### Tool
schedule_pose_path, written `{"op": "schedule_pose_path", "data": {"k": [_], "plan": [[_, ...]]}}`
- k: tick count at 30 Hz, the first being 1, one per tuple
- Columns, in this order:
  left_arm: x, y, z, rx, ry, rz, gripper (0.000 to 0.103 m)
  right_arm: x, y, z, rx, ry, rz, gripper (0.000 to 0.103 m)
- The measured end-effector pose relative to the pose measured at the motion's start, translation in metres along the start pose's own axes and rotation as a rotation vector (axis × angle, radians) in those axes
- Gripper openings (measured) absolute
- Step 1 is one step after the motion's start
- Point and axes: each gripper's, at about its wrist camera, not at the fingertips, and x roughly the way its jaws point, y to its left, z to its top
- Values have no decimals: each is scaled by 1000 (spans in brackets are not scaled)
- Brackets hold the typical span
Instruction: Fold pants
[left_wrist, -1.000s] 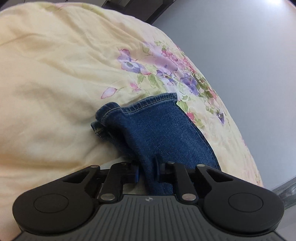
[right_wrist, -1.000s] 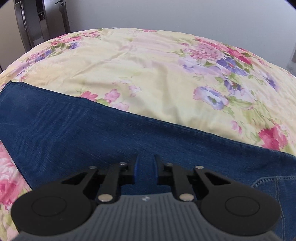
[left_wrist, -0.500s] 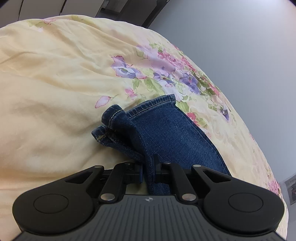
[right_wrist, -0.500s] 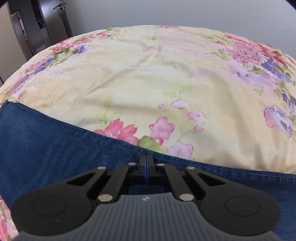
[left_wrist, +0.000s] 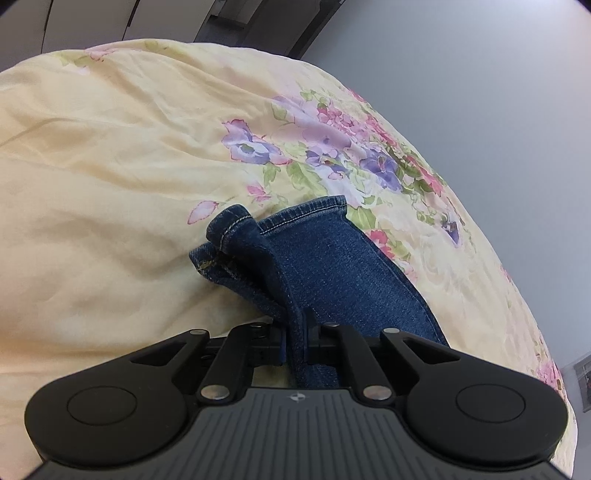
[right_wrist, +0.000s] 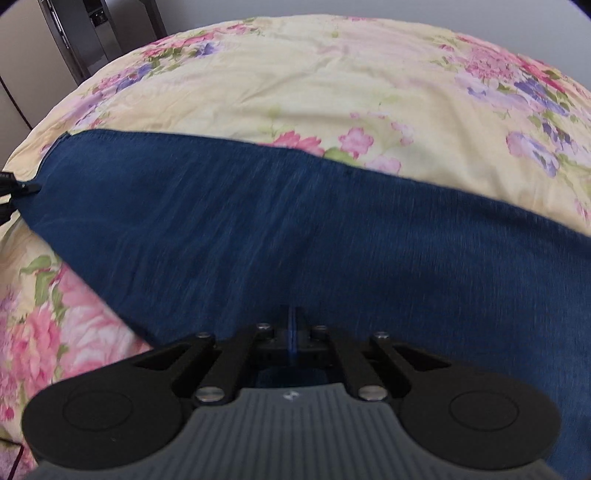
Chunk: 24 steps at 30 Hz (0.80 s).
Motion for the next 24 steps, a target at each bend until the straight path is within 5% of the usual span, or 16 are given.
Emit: {"op": "schedule_pose_path", "data": {"k": [6,11,16,24], "plan": [[-39,-34,9,39,-59,-52,5,11,-2,-11,18,41,-8,0],[-89,-98,7,164,-112,-126,5,-15,-2,-4,26,29,-4,0],[-132,-178,-21,392,-176,-153,5,-62,-29,-11,76,-34,-17,0],[-167,-297,-123,844,-235,-142,5,-128,-100,-47,189,-89,-43,0]]}}
